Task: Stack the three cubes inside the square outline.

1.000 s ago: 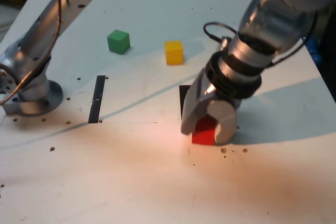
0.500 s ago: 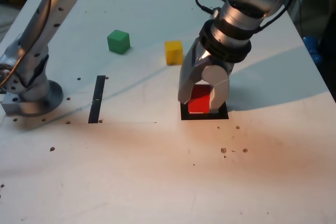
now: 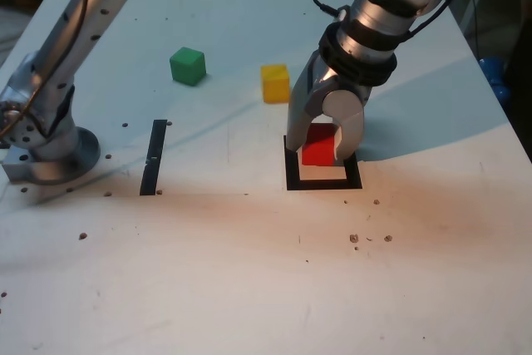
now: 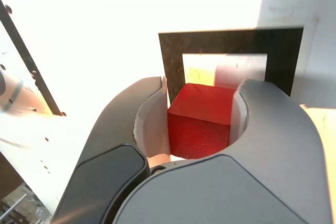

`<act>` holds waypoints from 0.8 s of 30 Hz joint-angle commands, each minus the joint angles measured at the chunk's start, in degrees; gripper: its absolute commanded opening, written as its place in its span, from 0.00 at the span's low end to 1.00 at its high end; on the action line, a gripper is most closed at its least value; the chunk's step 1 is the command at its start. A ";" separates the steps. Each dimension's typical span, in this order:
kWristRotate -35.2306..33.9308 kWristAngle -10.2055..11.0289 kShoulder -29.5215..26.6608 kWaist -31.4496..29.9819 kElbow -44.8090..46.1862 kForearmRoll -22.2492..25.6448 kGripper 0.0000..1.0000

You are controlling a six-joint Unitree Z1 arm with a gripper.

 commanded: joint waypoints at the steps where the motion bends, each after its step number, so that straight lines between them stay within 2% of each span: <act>1: 0.22 0.03 0.60 0.10 -0.23 -0.29 0.32; 3: 0.41 0.01 0.90 0.13 -0.18 -0.61 0.36; 4: 0.59 -0.02 1.02 0.15 -0.12 -0.90 0.43; 9: 1.56 -0.16 0.73 0.21 0.20 -2.33 0.86; 10: 1.65 -0.13 0.60 0.21 0.22 -2.46 0.91; 12: 1.64 -0.06 0.40 0.21 0.23 -2.47 0.95; 19: 1.64 0.31 -0.16 0.38 0.41 -1.87 0.98; 24: 1.60 2.09 -2.85 1.73 1.62 -0.97 0.99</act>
